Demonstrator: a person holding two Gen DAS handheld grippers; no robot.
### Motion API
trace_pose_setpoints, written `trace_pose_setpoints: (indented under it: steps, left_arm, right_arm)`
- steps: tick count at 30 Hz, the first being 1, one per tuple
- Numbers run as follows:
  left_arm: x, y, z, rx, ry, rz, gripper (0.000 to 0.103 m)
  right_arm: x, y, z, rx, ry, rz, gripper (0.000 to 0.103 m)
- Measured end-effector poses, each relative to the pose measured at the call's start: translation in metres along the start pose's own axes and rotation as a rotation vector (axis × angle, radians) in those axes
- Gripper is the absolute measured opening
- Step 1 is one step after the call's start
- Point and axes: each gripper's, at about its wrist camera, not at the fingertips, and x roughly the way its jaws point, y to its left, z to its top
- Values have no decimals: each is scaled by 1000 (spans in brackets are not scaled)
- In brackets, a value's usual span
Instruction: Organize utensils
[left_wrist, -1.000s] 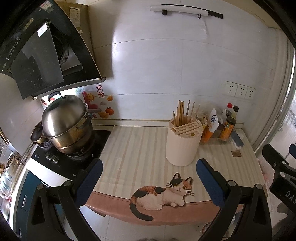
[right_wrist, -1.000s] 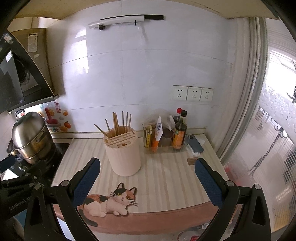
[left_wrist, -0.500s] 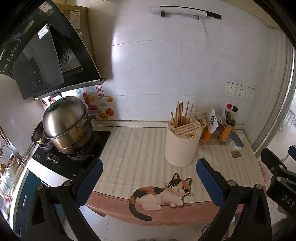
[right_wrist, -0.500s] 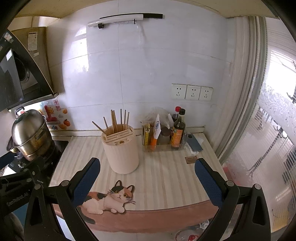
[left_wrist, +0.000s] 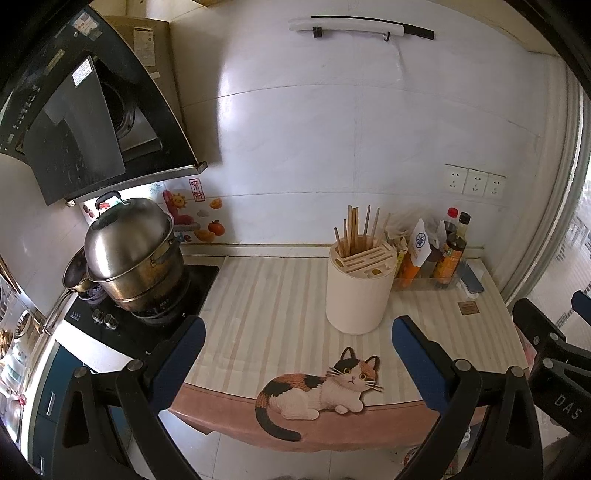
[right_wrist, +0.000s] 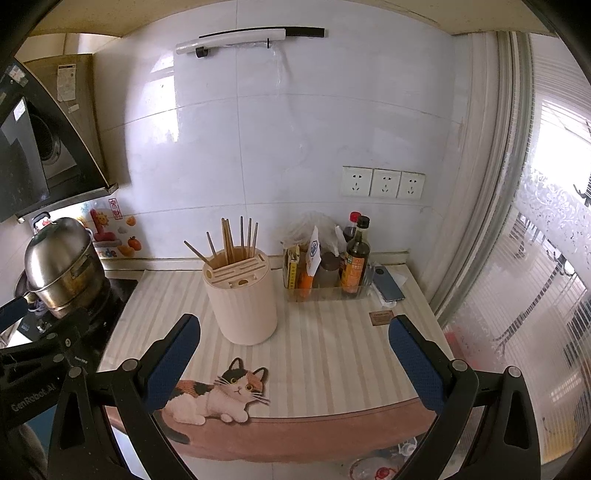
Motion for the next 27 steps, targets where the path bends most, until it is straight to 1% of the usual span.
trace_pose_setpoints:
  steps: [27]
  left_arm:
    - [-1,-5,0,1,-2,-10,103]
  right_arm:
    - [-2,-3,-4,3,2,-7,103]
